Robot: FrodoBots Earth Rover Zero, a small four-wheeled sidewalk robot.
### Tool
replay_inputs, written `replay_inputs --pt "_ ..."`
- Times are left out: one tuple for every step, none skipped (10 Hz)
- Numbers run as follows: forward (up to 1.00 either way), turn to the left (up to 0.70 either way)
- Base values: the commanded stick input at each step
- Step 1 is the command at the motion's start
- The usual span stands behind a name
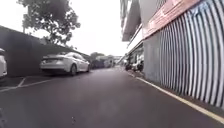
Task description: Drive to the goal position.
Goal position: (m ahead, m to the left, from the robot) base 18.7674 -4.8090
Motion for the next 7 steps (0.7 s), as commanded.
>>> replay_inputs --pt "0.45 0.00" --pt "0.45 0.00" --pt "0.45 0.00" --pt "0.45 0.00" --pt "0.45 0.00" --pt "0.45 0.00" --pt "0.45 0.00"
